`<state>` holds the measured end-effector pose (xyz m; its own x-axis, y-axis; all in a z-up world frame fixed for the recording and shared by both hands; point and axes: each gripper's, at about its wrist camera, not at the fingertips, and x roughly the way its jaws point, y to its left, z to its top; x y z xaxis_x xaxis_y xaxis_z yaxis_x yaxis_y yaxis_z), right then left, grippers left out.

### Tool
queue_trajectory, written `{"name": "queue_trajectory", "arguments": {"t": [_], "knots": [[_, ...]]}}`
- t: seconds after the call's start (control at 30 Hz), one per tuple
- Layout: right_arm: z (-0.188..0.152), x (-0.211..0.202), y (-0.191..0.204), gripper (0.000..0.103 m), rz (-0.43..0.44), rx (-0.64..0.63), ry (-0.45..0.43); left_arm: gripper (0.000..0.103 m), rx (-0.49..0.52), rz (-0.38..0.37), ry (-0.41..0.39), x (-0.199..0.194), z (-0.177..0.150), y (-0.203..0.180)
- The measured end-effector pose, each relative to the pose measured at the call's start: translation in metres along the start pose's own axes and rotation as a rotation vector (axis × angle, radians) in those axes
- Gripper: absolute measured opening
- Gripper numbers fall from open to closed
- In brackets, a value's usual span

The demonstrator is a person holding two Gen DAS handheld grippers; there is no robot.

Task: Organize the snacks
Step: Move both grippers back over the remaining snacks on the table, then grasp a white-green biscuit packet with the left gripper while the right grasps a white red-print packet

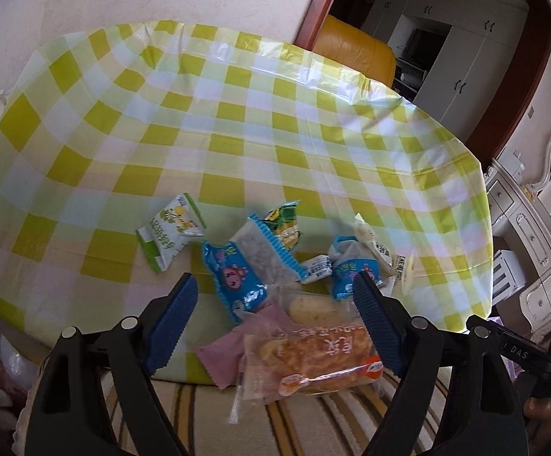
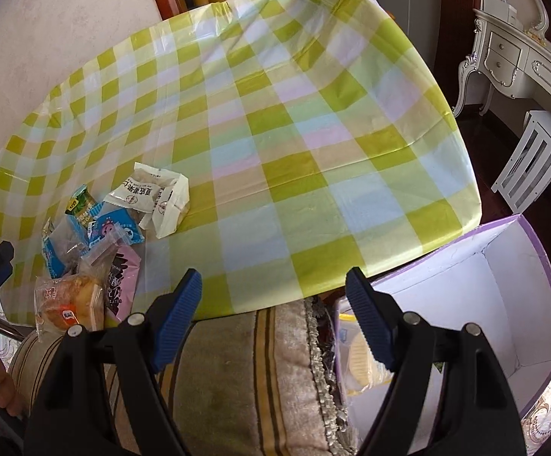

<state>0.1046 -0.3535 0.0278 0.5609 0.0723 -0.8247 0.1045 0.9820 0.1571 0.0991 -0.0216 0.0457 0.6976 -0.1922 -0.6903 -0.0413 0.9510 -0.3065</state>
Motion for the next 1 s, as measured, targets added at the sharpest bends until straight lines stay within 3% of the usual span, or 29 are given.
{"name": "queue_trajectory", "arguments": {"t": [0.3,0.43,0.7,1.0], "knots": [[0.011,0.024,0.036,0.078,0.003,-0.031,0.009,0.071,-0.041,0.077,0.028,0.007,0.008,0.047],[0.02,0.032,0.048,0.078,0.021,-0.029,-0.004,0.069,-0.056,0.074,0.043,0.014,0.014,0.061],[0.046,0.045,0.083,0.078,0.118,-0.059,-0.027,0.069,-0.001,0.132,0.113,0.045,0.03,0.079],[0.076,0.074,0.111,0.078,0.131,-0.104,0.045,0.07,0.121,0.176,0.185,0.086,0.041,0.089]]}}
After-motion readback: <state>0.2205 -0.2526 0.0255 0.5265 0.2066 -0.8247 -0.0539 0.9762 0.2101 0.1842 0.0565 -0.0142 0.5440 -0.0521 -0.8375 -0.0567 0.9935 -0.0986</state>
